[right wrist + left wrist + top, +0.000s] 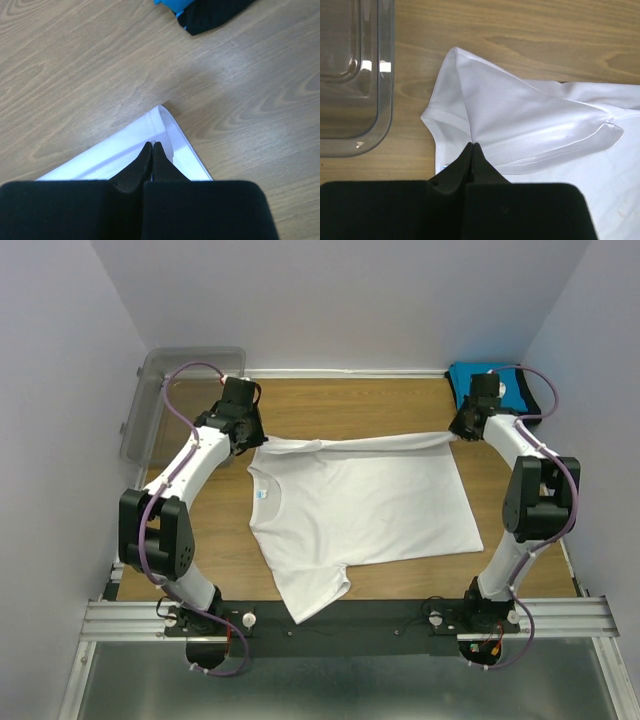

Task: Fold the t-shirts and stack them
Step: Fold the tshirt

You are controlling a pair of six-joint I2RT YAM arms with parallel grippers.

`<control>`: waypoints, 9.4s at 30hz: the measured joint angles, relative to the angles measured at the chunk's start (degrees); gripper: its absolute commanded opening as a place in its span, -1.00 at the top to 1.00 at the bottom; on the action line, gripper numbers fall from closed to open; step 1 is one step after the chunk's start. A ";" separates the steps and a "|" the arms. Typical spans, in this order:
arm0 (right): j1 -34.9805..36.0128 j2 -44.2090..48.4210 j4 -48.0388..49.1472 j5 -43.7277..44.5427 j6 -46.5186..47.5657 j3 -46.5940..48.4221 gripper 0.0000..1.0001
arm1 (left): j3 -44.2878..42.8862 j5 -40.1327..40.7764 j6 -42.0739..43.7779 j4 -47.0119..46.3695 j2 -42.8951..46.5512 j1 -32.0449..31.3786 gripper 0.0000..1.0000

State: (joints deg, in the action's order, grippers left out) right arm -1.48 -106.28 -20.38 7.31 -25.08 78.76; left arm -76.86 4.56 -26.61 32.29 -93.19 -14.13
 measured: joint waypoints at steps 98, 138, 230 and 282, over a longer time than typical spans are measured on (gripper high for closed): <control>-0.46 10.93 4.22 -9.92 -3.15 -23.69 0.11 | 16.90 -2.71 -5.22 -13.75 -1.11 -2.71 0.24; -10.27 -13.07 16.31 -21.18 -6.93 -1.70 0.19 | -3.63 3.39 -4.94 -15.26 -23.67 -0.46 0.53; -10.99 30.58 -13.75 3.30 -17.38 -41.68 0.99 | 37.55 -0.31 -9.46 -4.76 17.97 -15.39 -0.35; -10.93 22.25 -15.08 0.66 -7.17 -26.73 0.99 | 21.49 -0.22 -7.45 1.03 8.02 -9.49 1.00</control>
State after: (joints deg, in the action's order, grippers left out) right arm -12.40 -84.03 -35.46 7.97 -32.25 52.03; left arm -55.37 4.34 -34.06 33.32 -85.17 -23.62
